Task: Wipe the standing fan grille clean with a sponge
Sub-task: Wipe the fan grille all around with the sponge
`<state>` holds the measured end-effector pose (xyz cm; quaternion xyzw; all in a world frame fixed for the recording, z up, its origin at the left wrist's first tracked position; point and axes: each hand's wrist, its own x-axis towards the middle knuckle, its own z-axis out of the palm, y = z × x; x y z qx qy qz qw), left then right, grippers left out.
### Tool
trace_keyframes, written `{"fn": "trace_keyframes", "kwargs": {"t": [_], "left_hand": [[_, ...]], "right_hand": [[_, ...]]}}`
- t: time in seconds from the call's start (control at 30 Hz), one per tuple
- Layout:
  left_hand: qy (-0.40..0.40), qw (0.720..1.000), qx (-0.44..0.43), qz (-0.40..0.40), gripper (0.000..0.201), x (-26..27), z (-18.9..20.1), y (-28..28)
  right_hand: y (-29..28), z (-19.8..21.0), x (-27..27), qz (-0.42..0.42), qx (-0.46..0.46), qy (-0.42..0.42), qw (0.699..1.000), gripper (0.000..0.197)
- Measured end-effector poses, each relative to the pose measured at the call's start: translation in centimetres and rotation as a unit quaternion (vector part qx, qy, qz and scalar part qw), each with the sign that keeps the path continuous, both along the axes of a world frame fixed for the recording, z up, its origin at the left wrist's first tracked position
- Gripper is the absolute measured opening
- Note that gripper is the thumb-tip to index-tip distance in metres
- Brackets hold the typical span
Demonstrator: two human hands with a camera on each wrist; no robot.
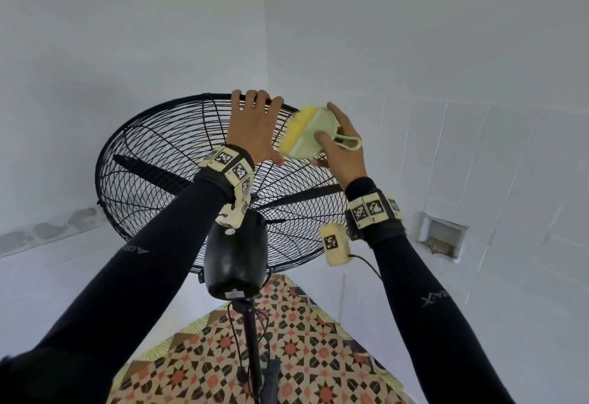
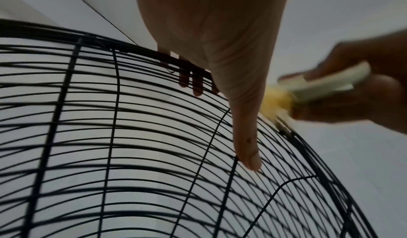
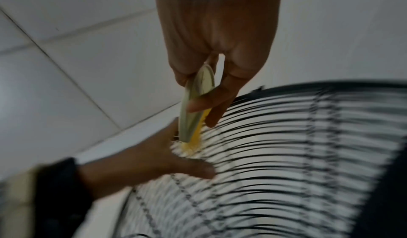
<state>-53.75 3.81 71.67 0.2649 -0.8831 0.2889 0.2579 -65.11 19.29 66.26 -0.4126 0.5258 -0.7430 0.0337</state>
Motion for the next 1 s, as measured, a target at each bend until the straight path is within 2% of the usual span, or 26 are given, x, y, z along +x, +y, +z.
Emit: {"fn": "trace_keyframes", "kwargs": {"t": [0.07, 0.13, 0.23, 0.3, 0.4, 0.47, 0.57, 0.6, 0.67, 0.77, 0.8, 0.83, 0.9, 0.97, 1.0], "left_hand": [[0.002, 1.000, 0.009, -0.002, 0.128, 0.2, 0.1, -0.4], [-0.006, 1.000, 0.011, 0.004, 0.132, 0.6, 0.4, -0.9], [-0.017, 1.000, 0.009, 0.009, 0.136, 0.9, 0.5, -1.2], [-0.016, 1.000, 0.004, 0.004, 0.137, 1.0, 0.4, -1.2], [-0.014, 1.000, 0.004, 0.003, 0.139, 1.1, 0.3, -1.2], [-0.009, 1.000, 0.003, 0.006, 0.139, 1.1, 0.4, -1.3], [-0.008, 1.000, 0.001, -0.001, 0.138, 1.2, 0.3, -1.6], [-0.007, 1.000, -0.002, -0.005, 0.138, 1.2, 0.3, -1.6], [-0.007, 1.000, -0.004, -0.011, 0.136, 1.4, 0.2, -1.7], [-0.006, 1.000, 0.005, -0.014, 0.133, 1.4, 0.3, -1.5], [-0.006, 1.000, 0.006, -0.015, 0.133, 1.3, 0.3, -1.4], [-0.005, 1.000, 0.007, -0.015, 0.133, 1.2, 0.3, -1.3], [-0.002, 1.000, 0.003, -0.016, 0.133, 1.3, 0.3, -1.4], [0.001, 1.000, 0.001, -0.016, 0.133, 1.5, 0.2, -1.6], [0.003, 1.000, 0.002, -0.017, 0.133, 1.7, 0.2, -1.7]], "right_hand": [[1.0, -1.7, -1.1, -0.054, 0.006, -0.049, 0.997, 0.059], [2.1, -3.4, -2.9, -0.150, 0.057, -0.056, 0.985, 0.057], [3.0, -4.5, -4.7, -0.253, 0.215, 0.042, 0.942, 0.060], [2.5, -3.8, -4.6, -0.283, 0.242, 0.117, 0.921, 0.061], [1.0, -0.8, -2.5, -0.329, 0.251, 0.260, 0.873, 0.043], [0.0, 0.8, -0.6, -0.298, 0.190, 0.357, 0.865, 0.040], [-0.9, 1.7, 0.9, -0.203, 0.057, 0.397, 0.893, 0.040], [-0.9, 1.6, 0.8, -0.207, 0.050, 0.387, 0.897, 0.040], [-0.3, 0.8, 0.3, -0.259, 0.105, 0.343, 0.897, 0.041], [0.7, -0.5, -0.5, -0.341, 0.284, 0.298, 0.845, 0.048], [0.6, -0.4, -0.5, -0.345, 0.302, 0.301, 0.836, 0.049], [0.3, 0.0, -0.4, -0.336, 0.283, 0.318, 0.840, 0.051], [-0.7, 0.9, 0.1, -0.280, 0.186, 0.392, 0.856, 0.057], [-1.6, 1.1, 0.2, -0.222, 0.136, 0.458, 0.850, 0.063], [-1.7, 0.8, -0.1, -0.221, 0.130, 0.456, 0.852, 0.063]]}}
